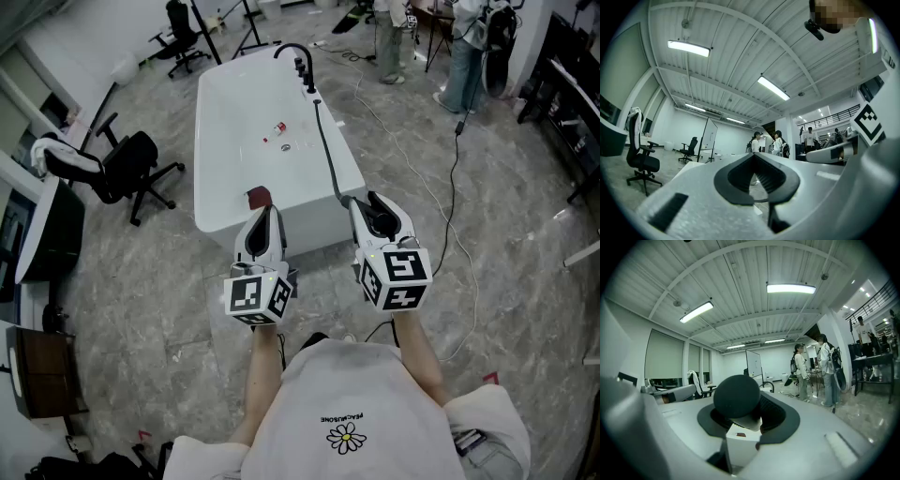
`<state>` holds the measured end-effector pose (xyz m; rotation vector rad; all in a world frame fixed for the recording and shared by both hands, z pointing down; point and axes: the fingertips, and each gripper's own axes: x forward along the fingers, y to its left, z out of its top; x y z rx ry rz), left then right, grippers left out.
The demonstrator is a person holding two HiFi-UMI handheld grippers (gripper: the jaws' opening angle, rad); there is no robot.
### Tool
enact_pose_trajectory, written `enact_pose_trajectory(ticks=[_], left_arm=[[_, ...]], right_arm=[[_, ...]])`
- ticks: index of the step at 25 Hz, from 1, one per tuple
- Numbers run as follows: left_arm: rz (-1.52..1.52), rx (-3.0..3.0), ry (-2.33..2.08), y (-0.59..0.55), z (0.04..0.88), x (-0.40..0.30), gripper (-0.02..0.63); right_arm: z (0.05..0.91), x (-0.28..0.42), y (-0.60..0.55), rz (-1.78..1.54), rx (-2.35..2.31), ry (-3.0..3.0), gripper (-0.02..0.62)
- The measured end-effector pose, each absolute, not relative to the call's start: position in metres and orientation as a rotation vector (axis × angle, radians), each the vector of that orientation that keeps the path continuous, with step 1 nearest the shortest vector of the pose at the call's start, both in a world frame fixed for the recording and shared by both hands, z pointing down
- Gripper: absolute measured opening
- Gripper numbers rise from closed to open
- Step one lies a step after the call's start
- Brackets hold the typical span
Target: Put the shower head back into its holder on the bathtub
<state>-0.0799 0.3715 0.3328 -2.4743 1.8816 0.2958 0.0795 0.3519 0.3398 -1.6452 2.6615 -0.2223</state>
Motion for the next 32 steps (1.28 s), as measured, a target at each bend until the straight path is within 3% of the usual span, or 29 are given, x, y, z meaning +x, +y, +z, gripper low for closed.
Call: enact_pose_trajectory(ticks=[32], left_arm=[[0.237,-2.416,2.139,0.406,0.369,-0.146,0.0]], right_arm=[[0.348,0.073,0.335,-0.37,-1.6,2.623,0.129]])
